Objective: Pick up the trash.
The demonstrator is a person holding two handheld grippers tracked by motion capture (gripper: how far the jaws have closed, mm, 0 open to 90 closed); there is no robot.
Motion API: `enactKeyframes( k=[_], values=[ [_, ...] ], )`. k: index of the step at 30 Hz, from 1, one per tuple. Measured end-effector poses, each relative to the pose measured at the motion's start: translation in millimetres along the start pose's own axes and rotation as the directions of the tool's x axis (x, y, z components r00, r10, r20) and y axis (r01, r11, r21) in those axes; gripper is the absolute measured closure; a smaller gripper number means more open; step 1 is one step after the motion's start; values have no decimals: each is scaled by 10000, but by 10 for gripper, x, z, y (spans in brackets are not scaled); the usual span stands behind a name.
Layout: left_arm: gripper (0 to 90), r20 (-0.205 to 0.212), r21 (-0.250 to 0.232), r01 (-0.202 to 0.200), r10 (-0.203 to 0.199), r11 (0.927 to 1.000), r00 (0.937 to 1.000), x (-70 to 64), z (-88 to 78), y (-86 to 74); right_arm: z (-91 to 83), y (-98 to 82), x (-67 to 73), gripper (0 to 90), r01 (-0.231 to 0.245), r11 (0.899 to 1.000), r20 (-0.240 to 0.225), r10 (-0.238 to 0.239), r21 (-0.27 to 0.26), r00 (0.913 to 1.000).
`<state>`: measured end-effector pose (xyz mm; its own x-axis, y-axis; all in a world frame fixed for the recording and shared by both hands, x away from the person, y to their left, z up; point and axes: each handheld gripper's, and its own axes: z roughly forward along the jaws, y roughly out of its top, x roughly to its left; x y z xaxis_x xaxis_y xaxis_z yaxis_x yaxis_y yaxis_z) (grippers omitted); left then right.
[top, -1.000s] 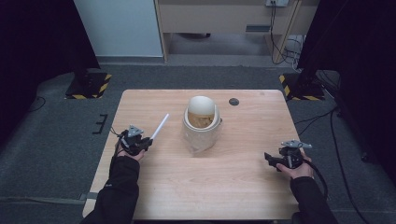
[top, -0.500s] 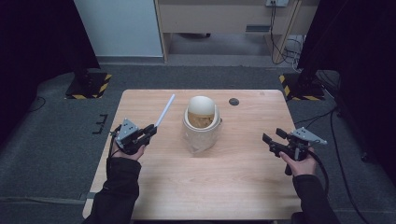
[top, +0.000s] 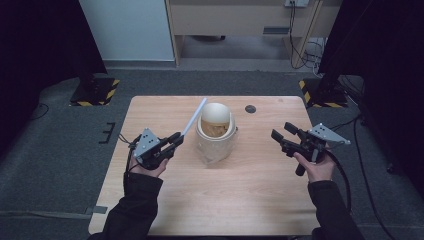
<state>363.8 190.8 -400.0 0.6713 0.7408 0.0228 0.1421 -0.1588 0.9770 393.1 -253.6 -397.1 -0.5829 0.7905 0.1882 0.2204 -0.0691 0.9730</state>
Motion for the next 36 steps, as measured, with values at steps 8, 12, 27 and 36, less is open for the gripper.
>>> enactKeyframes(
  k=[8, 12, 27, 36],
  values=[
    [792, 770, -295, -398, 420, 9988, 9961, -283, 120, 68, 104, 177, 186, 362, -1047, 9936, -1240, 988, -414, 9874],
    [792, 1069, -408, -571, 611, 9975, 9924, -417, 205, 104, 169, 236, 275, 367, -1312, 9902, -1851, 1202, -487, 9753],
    [791, 1810, -705, -921, 1036, 9932, 9780, -837, 540, 229, 328, 271, 497, 422, -2148, 9761, -3387, 1918, -315, 9211],
    [791, 2096, -484, -1058, 1137, 9932, 9711, -915, 616, 194, 338, 261, 499, 712, -2407, 9706, -3671, 2228, -32, 9031]
  ],
)
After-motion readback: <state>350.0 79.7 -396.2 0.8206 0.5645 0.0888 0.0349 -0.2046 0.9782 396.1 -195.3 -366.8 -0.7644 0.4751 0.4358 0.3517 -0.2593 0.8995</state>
